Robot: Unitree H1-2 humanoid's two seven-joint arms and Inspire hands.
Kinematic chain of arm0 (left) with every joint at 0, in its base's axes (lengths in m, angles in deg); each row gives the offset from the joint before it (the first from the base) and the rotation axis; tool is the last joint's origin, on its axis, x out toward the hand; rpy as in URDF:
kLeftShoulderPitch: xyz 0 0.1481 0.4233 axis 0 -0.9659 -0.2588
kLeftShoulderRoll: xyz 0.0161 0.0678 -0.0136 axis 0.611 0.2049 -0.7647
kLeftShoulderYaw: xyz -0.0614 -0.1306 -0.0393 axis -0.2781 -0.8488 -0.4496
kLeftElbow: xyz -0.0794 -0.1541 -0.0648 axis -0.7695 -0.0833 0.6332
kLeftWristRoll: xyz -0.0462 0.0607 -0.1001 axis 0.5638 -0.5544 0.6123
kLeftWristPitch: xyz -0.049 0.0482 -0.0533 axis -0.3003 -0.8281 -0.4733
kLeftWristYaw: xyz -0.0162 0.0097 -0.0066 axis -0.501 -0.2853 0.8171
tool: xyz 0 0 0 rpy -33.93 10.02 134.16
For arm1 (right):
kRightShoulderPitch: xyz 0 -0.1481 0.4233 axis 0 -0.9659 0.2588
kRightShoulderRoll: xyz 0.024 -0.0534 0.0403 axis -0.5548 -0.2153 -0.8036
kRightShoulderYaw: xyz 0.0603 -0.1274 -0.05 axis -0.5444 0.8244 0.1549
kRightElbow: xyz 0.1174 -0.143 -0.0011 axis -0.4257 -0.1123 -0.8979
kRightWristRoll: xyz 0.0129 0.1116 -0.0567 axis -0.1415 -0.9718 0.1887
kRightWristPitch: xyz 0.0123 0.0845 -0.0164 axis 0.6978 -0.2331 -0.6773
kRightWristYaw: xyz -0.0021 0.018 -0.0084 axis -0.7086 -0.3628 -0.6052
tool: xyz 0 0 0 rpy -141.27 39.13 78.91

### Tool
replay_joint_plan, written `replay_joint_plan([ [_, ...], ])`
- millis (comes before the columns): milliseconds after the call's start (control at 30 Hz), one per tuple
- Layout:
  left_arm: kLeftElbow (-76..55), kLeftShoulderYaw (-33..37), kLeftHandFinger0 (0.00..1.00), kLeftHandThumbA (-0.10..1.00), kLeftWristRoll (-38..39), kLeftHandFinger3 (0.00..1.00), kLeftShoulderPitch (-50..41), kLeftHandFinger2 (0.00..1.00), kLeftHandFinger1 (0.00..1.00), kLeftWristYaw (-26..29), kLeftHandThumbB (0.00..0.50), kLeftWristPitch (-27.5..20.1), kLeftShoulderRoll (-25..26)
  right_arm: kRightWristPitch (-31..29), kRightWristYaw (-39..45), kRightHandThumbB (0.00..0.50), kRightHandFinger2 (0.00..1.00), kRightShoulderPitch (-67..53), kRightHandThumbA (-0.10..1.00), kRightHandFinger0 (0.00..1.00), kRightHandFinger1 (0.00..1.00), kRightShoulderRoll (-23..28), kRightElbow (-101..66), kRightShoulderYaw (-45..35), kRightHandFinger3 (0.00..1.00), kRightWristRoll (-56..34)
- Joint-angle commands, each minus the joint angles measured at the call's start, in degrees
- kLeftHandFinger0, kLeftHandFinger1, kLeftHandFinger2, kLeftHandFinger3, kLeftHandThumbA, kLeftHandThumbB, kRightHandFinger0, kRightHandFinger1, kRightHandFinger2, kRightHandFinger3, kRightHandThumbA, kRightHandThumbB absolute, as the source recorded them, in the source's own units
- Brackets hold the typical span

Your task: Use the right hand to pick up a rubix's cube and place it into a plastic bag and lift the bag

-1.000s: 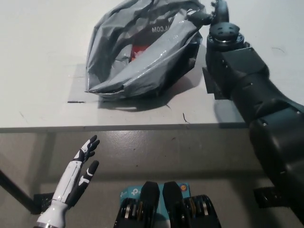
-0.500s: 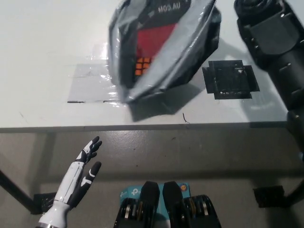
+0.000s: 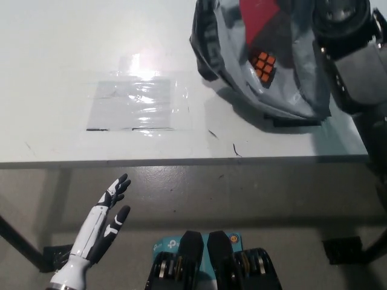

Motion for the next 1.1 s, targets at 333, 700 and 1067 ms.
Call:
replay_joint_plan([
  [333,-0.54,0.28,1.0,0.99,-0.68,1.0,3.96,1.0,1.0,-0.14,0.133,-1.9,0.88,8.98,16.82,0.326,1.0,-6.74,0.96,1.0,1.0,16.99,-40.66,-4.05,1.0,-0.59],
  [700,-0.44,0.3,1.0,0.96,0.05,1.0,3.77,1.0,1.0,-0.36,0.126,-2.63,1.0,7.02,25.55,0.334,1.0,-11.54,0.66,1.0,1.0,18.84,-25.96,6.68,1.0,4.71],
  [1067,0.09,-0.16,1.0,0.97,0.28,1.0,7.89,1.0,1.0,-0.34,0.124,-1.28,1.53,-0.47,17.99,0.362,1.0,-27.49,1.0,1.0,1.0,16.63,-57.78,-10.54,1.0,-1.66],
])
